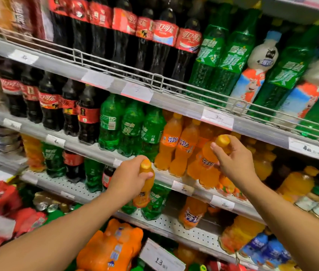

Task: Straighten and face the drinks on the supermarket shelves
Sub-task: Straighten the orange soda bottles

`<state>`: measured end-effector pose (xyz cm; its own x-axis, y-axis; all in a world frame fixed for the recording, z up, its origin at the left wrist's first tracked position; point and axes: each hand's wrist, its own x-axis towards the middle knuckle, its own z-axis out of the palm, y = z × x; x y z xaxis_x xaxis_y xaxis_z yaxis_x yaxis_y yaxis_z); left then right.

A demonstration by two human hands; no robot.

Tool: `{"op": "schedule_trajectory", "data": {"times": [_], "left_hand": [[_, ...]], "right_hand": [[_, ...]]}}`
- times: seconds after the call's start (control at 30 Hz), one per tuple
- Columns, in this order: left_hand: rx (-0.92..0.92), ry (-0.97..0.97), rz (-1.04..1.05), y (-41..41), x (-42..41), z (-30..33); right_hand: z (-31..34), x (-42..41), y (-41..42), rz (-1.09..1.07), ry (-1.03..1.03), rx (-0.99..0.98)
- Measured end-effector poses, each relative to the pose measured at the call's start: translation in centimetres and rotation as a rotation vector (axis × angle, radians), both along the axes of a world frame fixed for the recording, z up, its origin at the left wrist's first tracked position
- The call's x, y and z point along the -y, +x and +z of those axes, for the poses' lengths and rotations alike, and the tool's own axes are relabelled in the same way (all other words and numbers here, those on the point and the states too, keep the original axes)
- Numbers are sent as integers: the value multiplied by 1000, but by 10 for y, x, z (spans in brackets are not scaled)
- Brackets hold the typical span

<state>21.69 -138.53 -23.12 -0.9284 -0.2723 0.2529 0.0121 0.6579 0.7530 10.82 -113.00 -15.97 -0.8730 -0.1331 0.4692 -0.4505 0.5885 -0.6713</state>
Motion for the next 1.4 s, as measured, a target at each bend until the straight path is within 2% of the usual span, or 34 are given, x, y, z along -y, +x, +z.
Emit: {"op": "schedule_trajectory", "data": {"times": [0.17, 0.3, 0.43, 0.53, 0.7, 0.87, 0.93, 1.03, 1.1, 1.17, 1.23, 1.3, 1.4], "left_hand": [[6, -16, -28, 0, 12, 0], [17, -4, -47, -4, 12, 1], [13, 4, -45, -11, 5, 3], [20, 28, -53, -14, -2, 8], [1, 19, -48, -18, -13, 16], [3, -8, -60, -20, -28, 23], [2, -25, -72, -22, -35, 28], [-10, -63, -97, -25, -50, 40], [-35, -94, -111, -28, -66, 50], [-65, -113, -137, -31, -87, 61], [-100, -117, -182, -34, -112, 71], [-133, -117, -223, -36, -137, 79], [-146, -90, -271, -37, -174, 88]], "right_hand": [[-7, 15, -26, -81, 37, 81], [3, 25, -50, -182, 166, 136], [18, 34, -75, -192, 306, 298], [23, 32, -83, -193, 276, 456], [14, 33, -78, -217, 259, 330], [15, 36, -63, -181, 301, 291], [17, 33, -46, -189, 326, 195], [8, 20, -6, -113, 205, 16], [-3, 5, 26, 10, 126, -19], [-15, -13, 52, 132, 116, 13], [-22, -29, 69, 214, 81, 135], [-22, -43, 77, 227, 29, 243], [-20, -64, 78, 172, 34, 204]]}}
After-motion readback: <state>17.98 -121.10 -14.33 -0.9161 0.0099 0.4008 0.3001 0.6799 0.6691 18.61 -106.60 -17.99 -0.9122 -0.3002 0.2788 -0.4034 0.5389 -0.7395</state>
